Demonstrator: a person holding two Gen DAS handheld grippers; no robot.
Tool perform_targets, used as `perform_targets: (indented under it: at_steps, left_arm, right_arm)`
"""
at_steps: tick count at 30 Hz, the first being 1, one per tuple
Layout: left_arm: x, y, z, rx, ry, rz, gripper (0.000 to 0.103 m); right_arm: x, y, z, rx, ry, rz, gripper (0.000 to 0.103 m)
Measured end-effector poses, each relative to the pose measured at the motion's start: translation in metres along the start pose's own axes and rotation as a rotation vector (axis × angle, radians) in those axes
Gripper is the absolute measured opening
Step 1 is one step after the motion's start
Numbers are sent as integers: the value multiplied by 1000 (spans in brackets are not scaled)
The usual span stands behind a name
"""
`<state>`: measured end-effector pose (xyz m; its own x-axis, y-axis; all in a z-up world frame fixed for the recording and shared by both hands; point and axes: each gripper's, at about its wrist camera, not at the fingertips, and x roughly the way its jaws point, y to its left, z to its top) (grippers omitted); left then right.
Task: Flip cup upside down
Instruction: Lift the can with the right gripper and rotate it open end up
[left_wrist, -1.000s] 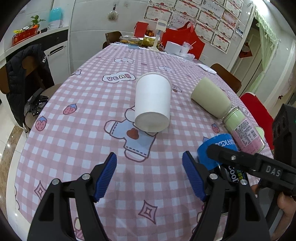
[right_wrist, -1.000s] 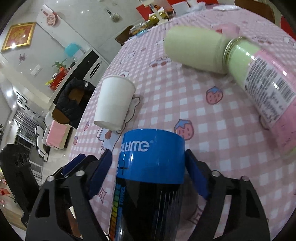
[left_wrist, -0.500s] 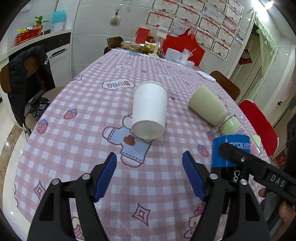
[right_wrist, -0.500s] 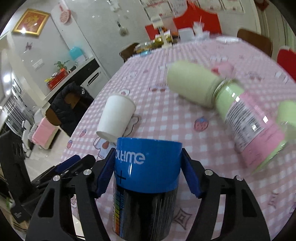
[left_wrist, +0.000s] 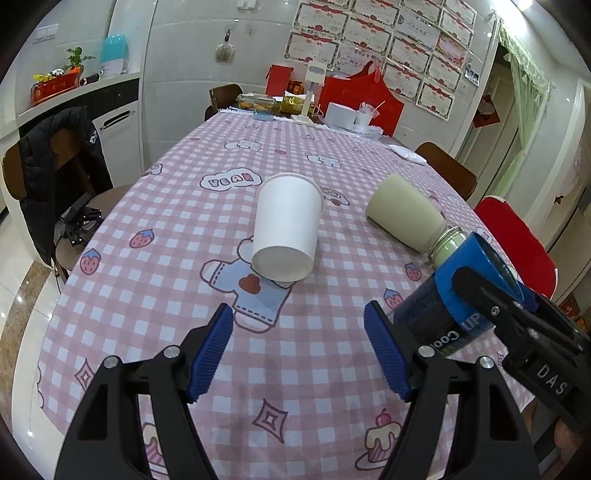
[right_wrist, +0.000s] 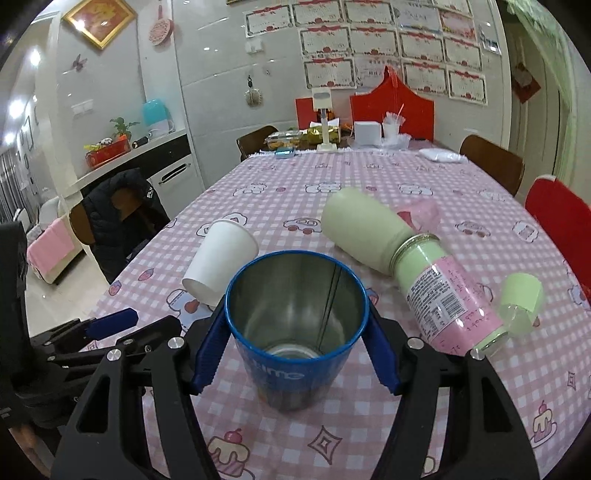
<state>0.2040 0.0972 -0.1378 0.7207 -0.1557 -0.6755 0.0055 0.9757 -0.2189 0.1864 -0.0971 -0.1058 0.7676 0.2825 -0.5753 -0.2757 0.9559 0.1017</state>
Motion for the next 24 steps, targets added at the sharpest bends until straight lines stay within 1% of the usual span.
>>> perform_targets:
  at_steps: [3, 16, 20, 24]
  left_arm:
    - [-2, 0, -1, 1, -4, 3, 72]
    - [-8, 4, -8, 3, 11, 14, 72]
    - [-19, 5, -11, 2, 2, 16, 72]
    - [-31, 3, -12, 7, -16, 12, 72]
  right_arm:
    - [-2, 5, -2, -21, -18, -12, 64]
    - [-4, 13, -12, -28, -13, -16, 65]
    - [-12, 11, -11, 11, -21, 19, 70]
    - [-26, 16, -10, 6, -50, 21, 73]
